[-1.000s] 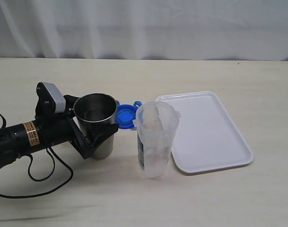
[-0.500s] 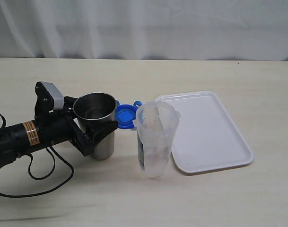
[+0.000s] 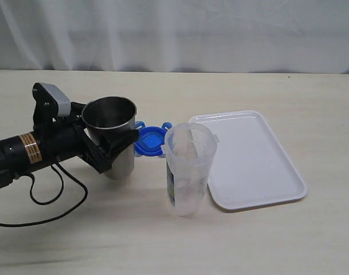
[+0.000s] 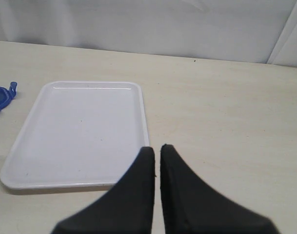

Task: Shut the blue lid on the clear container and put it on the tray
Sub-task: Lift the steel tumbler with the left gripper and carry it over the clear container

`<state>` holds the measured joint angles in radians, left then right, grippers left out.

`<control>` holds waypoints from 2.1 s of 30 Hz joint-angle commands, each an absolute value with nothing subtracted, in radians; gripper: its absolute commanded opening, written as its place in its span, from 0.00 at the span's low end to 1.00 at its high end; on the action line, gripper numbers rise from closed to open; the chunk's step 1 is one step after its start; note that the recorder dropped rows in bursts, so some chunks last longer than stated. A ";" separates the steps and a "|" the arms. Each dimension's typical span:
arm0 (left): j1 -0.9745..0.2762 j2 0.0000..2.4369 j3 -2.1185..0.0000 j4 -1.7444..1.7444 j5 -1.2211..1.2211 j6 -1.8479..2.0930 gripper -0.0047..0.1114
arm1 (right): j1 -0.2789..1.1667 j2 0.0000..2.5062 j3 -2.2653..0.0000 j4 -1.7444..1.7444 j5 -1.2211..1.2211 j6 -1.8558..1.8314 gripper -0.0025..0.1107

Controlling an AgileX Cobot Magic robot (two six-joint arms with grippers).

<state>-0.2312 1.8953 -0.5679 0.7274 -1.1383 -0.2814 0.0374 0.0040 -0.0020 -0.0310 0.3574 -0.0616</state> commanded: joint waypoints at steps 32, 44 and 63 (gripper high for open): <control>-0.408 1.798 -0.948 0.694 -0.851 -0.495 0.04 | 0.034 0.000 0.000 -0.034 0.355 -0.065 0.06; -0.455 1.843 -1.027 0.697 -0.847 -0.472 0.04 | 0.034 0.000 0.000 -0.034 0.355 -0.065 0.06; -0.455 1.843 -1.027 0.953 -0.850 -0.443 0.04 | 0.034 0.000 0.000 -0.034 0.355 -0.065 0.06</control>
